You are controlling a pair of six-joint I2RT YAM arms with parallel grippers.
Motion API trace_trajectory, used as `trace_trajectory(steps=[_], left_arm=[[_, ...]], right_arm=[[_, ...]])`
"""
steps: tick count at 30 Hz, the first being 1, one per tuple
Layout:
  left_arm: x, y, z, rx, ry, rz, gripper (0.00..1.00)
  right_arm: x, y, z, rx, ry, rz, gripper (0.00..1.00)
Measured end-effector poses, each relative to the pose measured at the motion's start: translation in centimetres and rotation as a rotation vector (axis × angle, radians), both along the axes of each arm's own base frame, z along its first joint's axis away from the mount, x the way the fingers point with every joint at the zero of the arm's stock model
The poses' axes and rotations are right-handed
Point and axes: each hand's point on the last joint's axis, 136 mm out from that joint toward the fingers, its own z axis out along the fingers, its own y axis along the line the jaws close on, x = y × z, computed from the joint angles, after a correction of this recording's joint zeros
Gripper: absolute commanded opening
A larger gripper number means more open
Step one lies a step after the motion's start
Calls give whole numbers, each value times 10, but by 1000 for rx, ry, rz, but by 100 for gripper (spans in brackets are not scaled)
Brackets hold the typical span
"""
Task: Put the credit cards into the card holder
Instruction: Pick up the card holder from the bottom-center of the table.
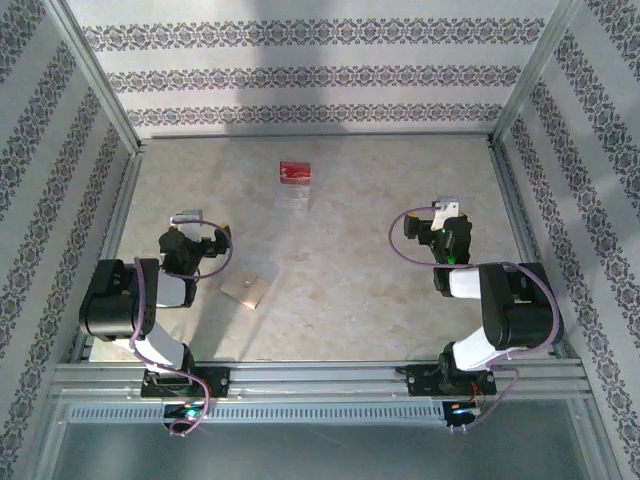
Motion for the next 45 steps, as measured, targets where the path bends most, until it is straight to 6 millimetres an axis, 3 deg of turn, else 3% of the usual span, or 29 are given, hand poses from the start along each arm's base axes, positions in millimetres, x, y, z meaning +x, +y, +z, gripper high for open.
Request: trace_trajectory(steps=[6,24,36,41,43,45], left_arm=[[-12,1,-3,0,-15,16,99],[-11,19,4,35,-48,165,99],[-2,18,5,54,-28,177,99],[0,3,7,81,-15,121,99],[0,0,16,88,-2,104,99],[8,-3,37,94,-8,87,99]], right_arm=[[0,0,0,0,0,0,98],[0,0,0,0,0,0,98],[0,0,0,0,0,0,98],[0,0,1,-1,-1,-2,98],[-2,-1,4,-3,-6,-6,98],[-7,1,15,-6,-13,-7,98]])
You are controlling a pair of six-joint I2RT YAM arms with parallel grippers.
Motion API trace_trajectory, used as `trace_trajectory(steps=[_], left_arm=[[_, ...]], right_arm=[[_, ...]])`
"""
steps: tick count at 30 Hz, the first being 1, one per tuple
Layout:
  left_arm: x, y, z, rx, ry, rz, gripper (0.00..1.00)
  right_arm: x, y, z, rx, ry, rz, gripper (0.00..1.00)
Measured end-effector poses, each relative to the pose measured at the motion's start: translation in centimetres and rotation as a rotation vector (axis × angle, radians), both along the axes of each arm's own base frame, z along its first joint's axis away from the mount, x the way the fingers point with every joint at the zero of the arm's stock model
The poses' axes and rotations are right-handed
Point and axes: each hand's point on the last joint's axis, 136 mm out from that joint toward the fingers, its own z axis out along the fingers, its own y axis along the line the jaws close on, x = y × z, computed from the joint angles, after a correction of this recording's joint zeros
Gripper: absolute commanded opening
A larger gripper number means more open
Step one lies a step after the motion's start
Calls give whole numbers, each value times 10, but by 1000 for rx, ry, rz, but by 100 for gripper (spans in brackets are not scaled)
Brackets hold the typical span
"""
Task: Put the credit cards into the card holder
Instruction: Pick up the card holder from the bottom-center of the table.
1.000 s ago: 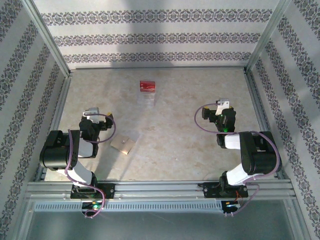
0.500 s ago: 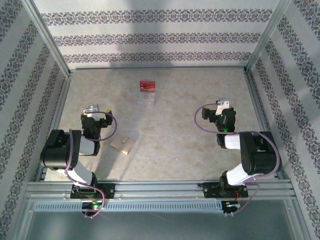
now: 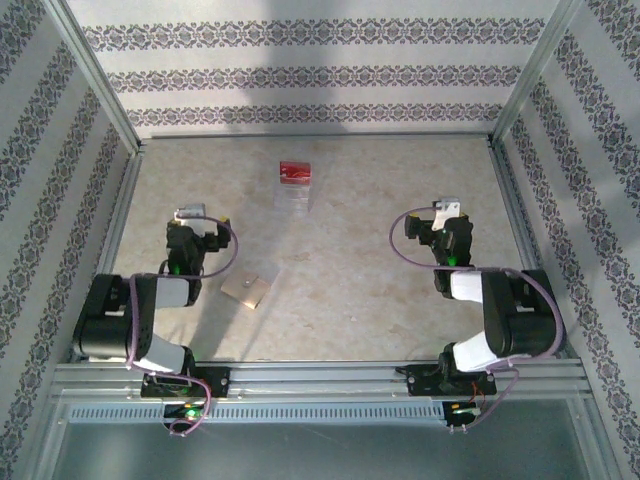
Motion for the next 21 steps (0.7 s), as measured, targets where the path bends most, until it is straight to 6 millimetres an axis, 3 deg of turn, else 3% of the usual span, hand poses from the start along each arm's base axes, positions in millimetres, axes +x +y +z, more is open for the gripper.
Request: trace_trajectory(steps=[6,8,11,15,21], left_arm=[[43,-8,70,-32,86,-39,99],[44,-11,86,-65,136,-42,99],[25,-15,96,-104,226,-46,99],[-9,-16,96,-158,316,-93,99],[-24,14,75,-227,403,-37,99]], right_arm=[[-8,-2,56,30,-52,-27,98],[-9,2,75,65,-61,-27,98],[-9,22,98,116,-47,13,98],[-16,80,116,150,17,150,98],[-43,186,110,171,174,391,98]])
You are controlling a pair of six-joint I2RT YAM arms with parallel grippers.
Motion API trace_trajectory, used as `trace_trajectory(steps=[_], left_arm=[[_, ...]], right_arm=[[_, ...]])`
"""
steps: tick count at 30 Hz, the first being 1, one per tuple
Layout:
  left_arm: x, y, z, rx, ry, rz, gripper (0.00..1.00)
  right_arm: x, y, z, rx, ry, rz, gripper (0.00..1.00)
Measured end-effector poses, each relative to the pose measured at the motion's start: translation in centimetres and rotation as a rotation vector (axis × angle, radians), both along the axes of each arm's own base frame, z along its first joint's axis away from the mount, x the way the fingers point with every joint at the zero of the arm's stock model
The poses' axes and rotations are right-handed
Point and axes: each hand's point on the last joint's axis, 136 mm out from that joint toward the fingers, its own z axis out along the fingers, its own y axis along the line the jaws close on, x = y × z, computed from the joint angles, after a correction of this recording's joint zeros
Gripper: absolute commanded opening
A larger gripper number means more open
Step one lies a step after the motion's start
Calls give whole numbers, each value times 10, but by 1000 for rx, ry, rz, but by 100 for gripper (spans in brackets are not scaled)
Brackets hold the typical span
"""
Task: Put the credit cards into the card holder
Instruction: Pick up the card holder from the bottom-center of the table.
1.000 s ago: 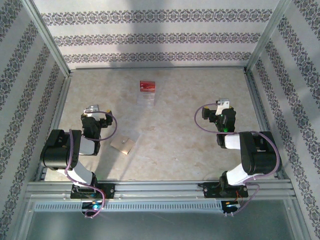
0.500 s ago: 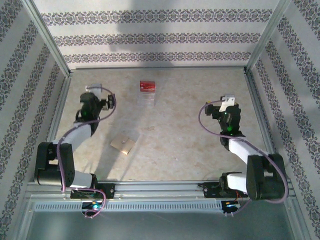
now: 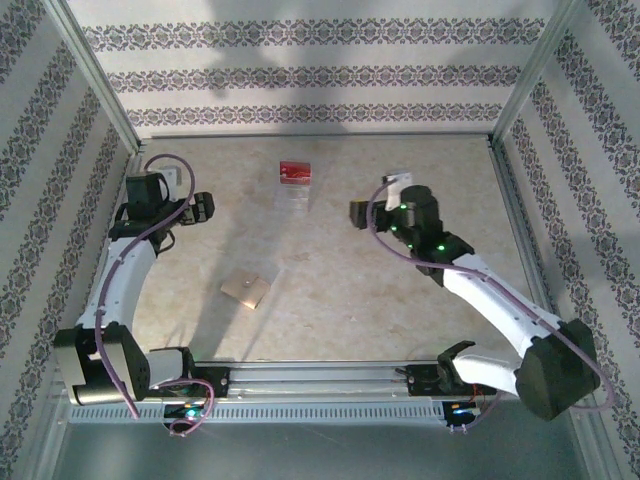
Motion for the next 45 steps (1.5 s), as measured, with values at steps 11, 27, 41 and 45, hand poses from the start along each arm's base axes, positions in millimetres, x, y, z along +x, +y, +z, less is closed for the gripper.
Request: trace_trajectory(steps=[11,27,41,45], left_arm=[[-8,20,-16,-100,43,67,99],[-12,22,-24,-136,63,96,99],[-15,18,-22,-156,51,87,99],[-16,17,-22,-161,50,87,99]], right_arm=[[-56,186,-83,6,360,388,74],[-101,252,-153,57,710,602,53],[-107,249,-185,42,793,577,45],[-107,251,-192,52,808,570,38]])
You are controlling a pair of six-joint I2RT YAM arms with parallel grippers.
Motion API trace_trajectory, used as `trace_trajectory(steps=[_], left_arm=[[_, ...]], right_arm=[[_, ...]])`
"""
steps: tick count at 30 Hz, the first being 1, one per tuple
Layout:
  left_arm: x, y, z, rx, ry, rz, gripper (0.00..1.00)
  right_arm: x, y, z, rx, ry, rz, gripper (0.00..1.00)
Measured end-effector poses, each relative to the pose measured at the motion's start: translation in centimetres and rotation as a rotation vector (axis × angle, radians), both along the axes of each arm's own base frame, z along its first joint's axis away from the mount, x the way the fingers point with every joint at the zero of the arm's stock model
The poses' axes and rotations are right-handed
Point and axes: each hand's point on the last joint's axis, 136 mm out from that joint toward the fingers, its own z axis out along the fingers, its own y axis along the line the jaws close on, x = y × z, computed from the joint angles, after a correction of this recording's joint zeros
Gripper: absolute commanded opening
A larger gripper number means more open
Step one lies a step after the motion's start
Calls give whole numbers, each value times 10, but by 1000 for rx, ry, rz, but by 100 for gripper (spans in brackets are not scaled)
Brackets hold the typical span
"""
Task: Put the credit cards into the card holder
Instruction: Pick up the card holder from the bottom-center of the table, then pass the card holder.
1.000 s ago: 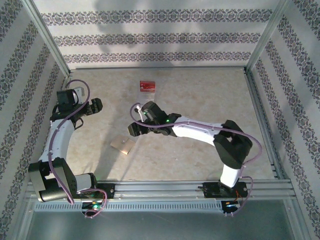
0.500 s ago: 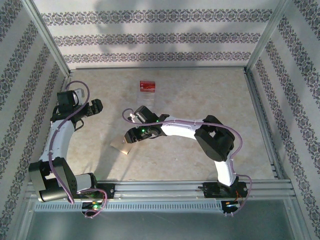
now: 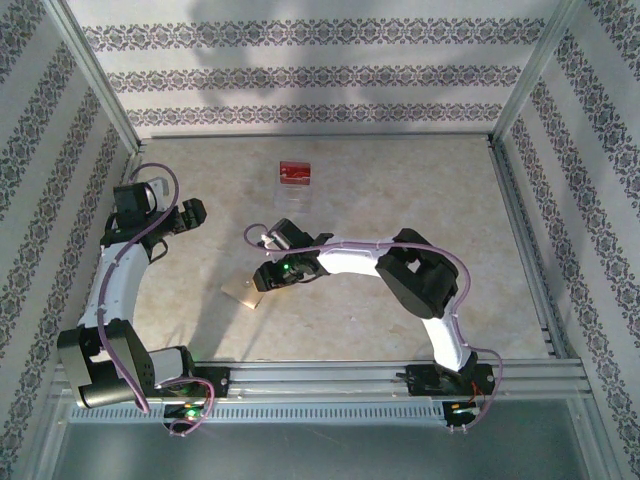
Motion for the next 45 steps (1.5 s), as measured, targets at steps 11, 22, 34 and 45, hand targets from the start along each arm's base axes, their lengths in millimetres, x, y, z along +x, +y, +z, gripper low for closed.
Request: trace_trajectory(steps=[11,22,34,45], left_arm=[[-1,0,2,-11,-7,-1,99],[-1,-11,6,-59,-23,-47,99],[3,-58,65,-310,-146,-248,99],[11,-88,88,-760,-324,-305,99]], right_arm=[[0,2,-3,11,21,-11,0],[23,-28,32,160,36,-118,0],[78,-77,170,607,-93,-301,0],[87,-94,266,916,-249,-315,0]])
